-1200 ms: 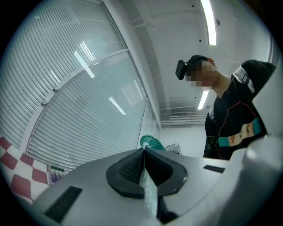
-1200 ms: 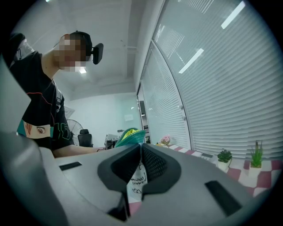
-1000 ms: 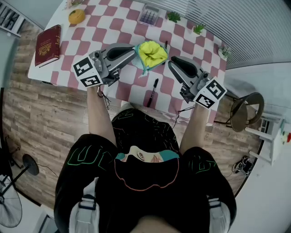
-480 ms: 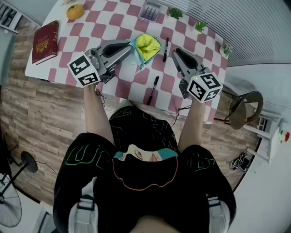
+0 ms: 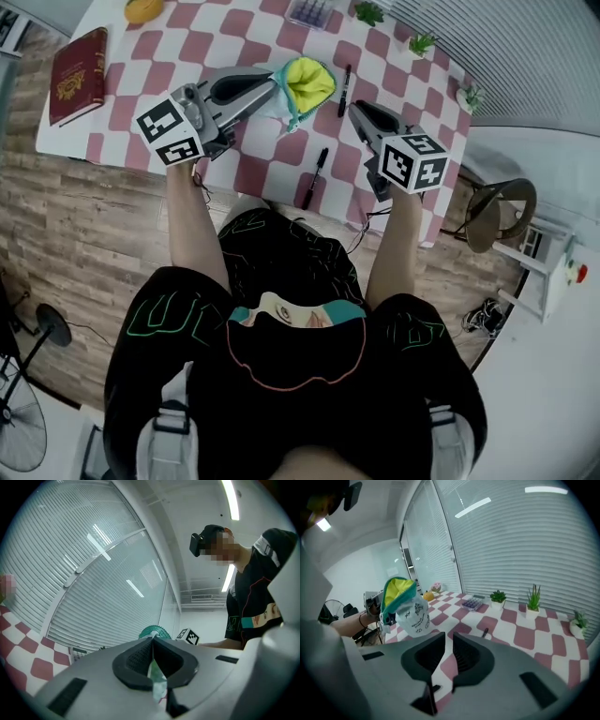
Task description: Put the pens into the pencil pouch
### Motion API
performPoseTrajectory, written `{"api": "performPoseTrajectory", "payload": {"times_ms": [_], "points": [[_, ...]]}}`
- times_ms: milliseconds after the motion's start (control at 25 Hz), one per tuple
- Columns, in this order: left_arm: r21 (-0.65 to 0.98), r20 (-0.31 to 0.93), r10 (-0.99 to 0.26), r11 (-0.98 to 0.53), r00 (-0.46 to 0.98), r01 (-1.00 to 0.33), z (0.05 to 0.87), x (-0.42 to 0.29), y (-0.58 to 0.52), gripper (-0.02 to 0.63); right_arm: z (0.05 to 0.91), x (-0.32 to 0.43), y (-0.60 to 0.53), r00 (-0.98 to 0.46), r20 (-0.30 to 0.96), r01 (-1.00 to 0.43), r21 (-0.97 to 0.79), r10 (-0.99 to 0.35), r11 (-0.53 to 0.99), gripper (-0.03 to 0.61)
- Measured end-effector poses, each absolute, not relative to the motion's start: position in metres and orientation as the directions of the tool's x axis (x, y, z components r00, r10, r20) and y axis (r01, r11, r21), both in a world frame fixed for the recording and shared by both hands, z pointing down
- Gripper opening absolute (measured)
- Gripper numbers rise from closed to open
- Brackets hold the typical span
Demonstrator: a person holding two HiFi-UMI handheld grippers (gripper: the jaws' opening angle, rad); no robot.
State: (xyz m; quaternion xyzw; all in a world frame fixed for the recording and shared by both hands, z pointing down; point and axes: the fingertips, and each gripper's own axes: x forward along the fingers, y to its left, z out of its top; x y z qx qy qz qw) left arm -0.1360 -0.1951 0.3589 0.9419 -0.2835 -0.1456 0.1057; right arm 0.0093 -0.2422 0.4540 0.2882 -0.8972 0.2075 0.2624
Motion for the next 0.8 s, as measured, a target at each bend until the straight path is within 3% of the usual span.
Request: {"api": "performPoseTrajectory", "payload": {"times_ms": [240,520,800], "points": [[0.293,-0.232,-0.539,-0.832,0.809,-0.47,0.366,-0.137,-0.206,0.003,0.492,0.011,-0.226,-0.639,0.694,-0.65,-0.257,-0.332,0.715,0.055],[0.295,-0.246,-0.533,-0.837,0.809,-0.461,0.373,-0.137,-0.214,0.003,0.518,0.023,-0.26,-0.537,0.725,-0.779,-0.23,-0.431,0.583,0.055],[0.3,-0.254,-0.535,-0.836,0.806,-0.46,0.379,-0.143,-0.217,0.003,0.534,0.012,-0.305,-0.51,0.752,-0.798,-0.231,-0.418,0.557,0.071]]}}
